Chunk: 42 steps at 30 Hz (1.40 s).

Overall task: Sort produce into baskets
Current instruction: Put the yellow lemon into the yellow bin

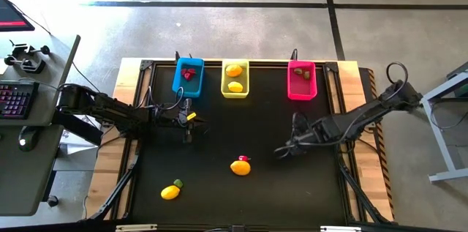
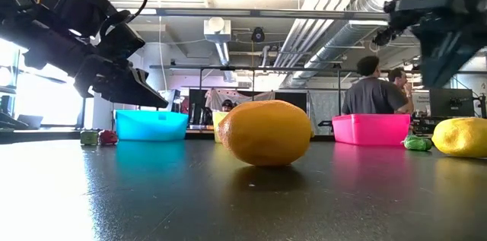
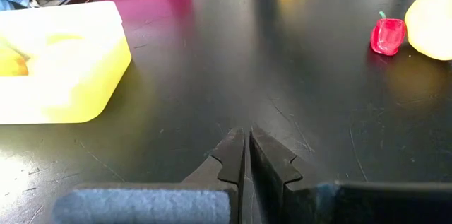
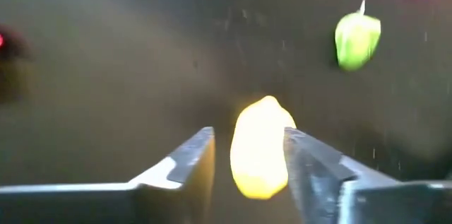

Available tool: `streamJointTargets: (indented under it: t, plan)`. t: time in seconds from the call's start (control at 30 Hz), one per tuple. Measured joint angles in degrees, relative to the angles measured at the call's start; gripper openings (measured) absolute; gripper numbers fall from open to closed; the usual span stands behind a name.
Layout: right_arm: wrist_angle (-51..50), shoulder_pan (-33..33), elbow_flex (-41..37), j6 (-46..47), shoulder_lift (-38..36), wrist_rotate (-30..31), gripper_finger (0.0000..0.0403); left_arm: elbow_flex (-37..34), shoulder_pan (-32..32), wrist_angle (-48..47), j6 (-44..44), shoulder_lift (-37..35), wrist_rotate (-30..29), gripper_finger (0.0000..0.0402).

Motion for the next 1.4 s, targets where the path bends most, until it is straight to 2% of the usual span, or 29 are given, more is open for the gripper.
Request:
streamJointTargets:
  t: [0.2, 0.33, 0.5, 0.77, 0.97, 1.2, 1.4]
  plan:
    - [-2.2, 2.6, 0.0, 3.3, 0.0, -4.0, 0.0265, 0.0, 0.0, 0.0, 0.0, 0.0, 0.0, 0.001]
    - [-6.1, 2.1, 0.0, 5.9, 0.0, -4.0, 0.0304, 0.0, 0.0, 0.0, 0.0, 0.0, 0.0, 0.001]
    - [-7.1, 1.4, 0.0, 6.1, 0.2, -3.5, 0.0309, 0.0, 0.0, 0.0, 0.0, 0.0, 1.2, 0.001]
    - [-4.6, -0.3, 0.0, 1.8, 6.5, -5.7, 0.031, 0.0, 0.0, -0.2, 0.9, 0.0, 10.4, 0.001]
    - [-1.1, -1.6, 0.0, -1.8, 12.0, -9.7, 0.031, 0.0, 0.2, -0.2, 1.0, 0.0, 10.4, 0.001]
    - [-1.5, -2.6, 0.0, -4.0, 14.8, -9.9, 0.0306, 0.0, 0.2, -0.2, 1.1, 0.0, 10.4, 0.001]
    - [-0.5, -3.3, 0.0, -6.0, 15.0, -9.8, 0.0274, 0.0, 0.2, -1.0, 0.7, 0.0, 10.4, 0.001]
